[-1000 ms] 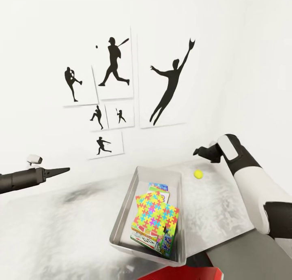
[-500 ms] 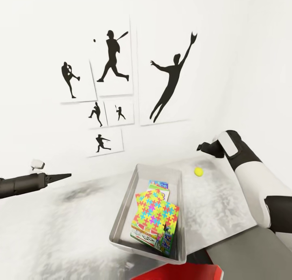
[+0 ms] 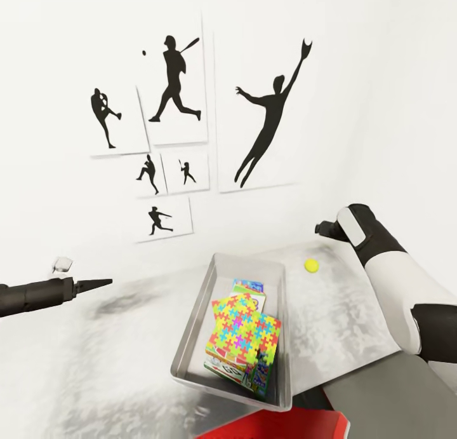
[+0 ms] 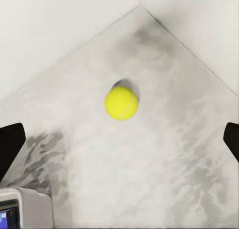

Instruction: Put all the toys in the child's room - the three board games (two on the bed and one on the table), the two jigsaw puzzles on the table, and the tennis ball on the table - inside the toy box on the table in the child's room.

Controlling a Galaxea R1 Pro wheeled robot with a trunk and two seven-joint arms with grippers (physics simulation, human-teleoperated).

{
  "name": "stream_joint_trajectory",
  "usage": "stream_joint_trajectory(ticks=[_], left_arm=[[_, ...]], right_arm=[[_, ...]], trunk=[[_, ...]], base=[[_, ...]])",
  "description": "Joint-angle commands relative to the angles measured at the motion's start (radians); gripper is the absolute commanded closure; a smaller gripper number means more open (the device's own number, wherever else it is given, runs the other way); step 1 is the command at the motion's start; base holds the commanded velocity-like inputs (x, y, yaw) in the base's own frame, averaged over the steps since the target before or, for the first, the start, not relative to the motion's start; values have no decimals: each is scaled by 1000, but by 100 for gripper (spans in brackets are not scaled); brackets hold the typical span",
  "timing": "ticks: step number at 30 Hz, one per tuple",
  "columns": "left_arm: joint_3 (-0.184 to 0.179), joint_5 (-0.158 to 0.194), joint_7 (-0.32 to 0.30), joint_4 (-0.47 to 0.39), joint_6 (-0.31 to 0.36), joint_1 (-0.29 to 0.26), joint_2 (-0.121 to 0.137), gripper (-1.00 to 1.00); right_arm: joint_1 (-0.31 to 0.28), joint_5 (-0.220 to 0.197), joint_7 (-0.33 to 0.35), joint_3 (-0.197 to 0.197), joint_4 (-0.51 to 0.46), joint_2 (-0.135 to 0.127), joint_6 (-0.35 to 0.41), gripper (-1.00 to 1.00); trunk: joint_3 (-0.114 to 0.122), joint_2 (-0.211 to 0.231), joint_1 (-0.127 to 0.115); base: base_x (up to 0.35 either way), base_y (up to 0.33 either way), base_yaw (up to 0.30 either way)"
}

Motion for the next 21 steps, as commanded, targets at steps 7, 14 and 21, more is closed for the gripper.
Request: stream_joint_trajectory(ticks=[7,14,21], left_arm=[[2,1,-5,1,7,-1,-2,-100],[8,2,-10,1,11,-3,0,-100],[10,12,-15,1,14,-10,4,-100]], right_arm=[[-1,-19,-6,5,16,-3,-26,-100],[-1,-20,26,4,67,-14,-57,-100],[-2,-21,37,3,71,-15,-60,-100]], trunk=[[-14,-2,1],[-25,-2,1],[-37,-2,1]], base=[[0,0,0],[0,0,0],[0,0,0]])
